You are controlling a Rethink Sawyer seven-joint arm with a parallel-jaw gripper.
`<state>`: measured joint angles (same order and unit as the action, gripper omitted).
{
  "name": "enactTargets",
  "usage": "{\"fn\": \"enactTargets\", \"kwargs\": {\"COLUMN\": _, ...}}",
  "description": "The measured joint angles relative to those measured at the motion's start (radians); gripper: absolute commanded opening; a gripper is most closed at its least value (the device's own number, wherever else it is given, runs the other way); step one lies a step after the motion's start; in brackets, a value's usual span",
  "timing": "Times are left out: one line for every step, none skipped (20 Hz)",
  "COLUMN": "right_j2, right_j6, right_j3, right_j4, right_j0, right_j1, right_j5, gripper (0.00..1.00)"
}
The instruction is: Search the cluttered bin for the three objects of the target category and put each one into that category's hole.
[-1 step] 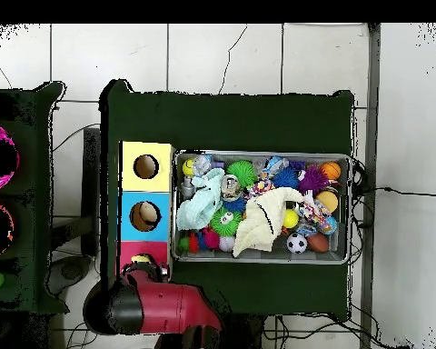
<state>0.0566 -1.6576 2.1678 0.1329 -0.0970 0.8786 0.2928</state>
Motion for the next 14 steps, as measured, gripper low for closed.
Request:
{"fn": "enactTargets", "kwargs": {"right_j2": 0.000, "right_j6": 0.000, "right_j3": -0.004, "right_j4": 0.000, "right_j0": 0.004, "right_j1": 0.005, "right_j5": 0.025, "gripper": 1.00}}
{"fn": "enactTargets", "kwargs": {"right_j2": 0.000, "right_j6": 0.000, "right_j3": -0.007, "right_j4": 0.000, "right_j0": 0.008, "right_j1": 0.008, "right_j5": 0.039, "gripper": 1.00}}
{"fn": "enactTargets", "kwargs": {"right_j2": 0.000, "right_j6": 0.000, "right_j3": -0.010, "right_j4": 0.000, "right_j0": 0.012, "right_j1": 0.011, "right_j5": 0.053, "gripper": 1.00}}
{"fn": "enactTargets", "kwargs": {"right_j2": 0.000, "right_j6": 0.000, "right_j3": -0.013, "right_j4": 0.000, "right_j0": 0.015, "right_j1": 0.014, "right_j5": 0.062, "gripper": 1.00}}
{"fn": "enactTargets", "kwargs": {"right_j2": 0.001, "right_j6": 0.000, "right_j3": -0.016, "right_j4": 0.000, "right_j0": 0.018, "right_j1": 0.017, "right_j5": 0.071, "gripper": 1.00}}
{"fn": "enactTargets", "kwargs": {"right_j2": 0.001, "right_j6": 0.000, "right_j3": -0.019, "right_j4": 0.000, "right_j0": 0.018, "right_j1": 0.020, "right_j5": 0.078, "gripper": 1.00}}
{"fn": "enactTargets", "kwargs": {"right_j2": 0.002, "right_j6": 0.000, "right_j3": -0.022, "right_j4": 0.000, "right_j0": 0.017, "right_j1": 0.022, "right_j5": 0.079, "gripper": 1.00}}
{"fn": "enactTargets", "kwargs": {"right_j2": 0.002, "right_j6": 0.000, "right_j3": -0.024, "right_j4": 0.000, "right_j0": 0.016, "right_j1": 0.022, "right_j5": 0.080, "gripper": 1.00}}
{"fn": "enactTargets", "kwargs": {"right_j2": 0.002, "right_j6": 0.000, "right_j3": -0.025, "right_j4": 0.000, "right_j0": 0.015, "right_j1": 0.022, "right_j5": 0.079, "gripper": 1.00}}
{"fn": "enactTargets", "kwargs": {"right_j2": 0.002, "right_j6": 0.000, "right_j3": -0.026, "right_j4": 0.000, "right_j0": 0.014, "right_j1": 0.022, "right_j5": 0.079, "gripper": 1.00}}
{"fn": "enactTargets", "kwargs": {"right_j2": 0.002, "right_j6": 0.000, "right_j3": -0.028, "right_j4": 0.000, "right_j0": 0.007, "right_j1": 0.022, "right_j5": 0.079, "gripper": 1.00}}
{"fn": "enactTargets", "kwargs": {"right_j2": 0.002, "right_j6": 0.000, "right_j3": -0.029, "right_j4": 0.000, "right_j0": 0.003, "right_j1": 0.022, "right_j5": 0.079, "gripper": 1.00}}
{"fn": "enactTargets", "kwargs": {"right_j2": 0.002, "right_j6": 0.000, "right_j3": -0.030, "right_j4": 0.000, "right_j0": 0.000, "right_j1": 0.022, "right_j5": 0.079, "gripper": 1.00}}
{"fn": "enactTargets", "kwargs": {"right_j2": 0.003, "right_j6": 0.000, "right_j3": -0.030, "right_j4": 0.000, "right_j0": -0.002, "right_j1": 0.022, "right_j5": 0.079, "gripper": 1.00}}
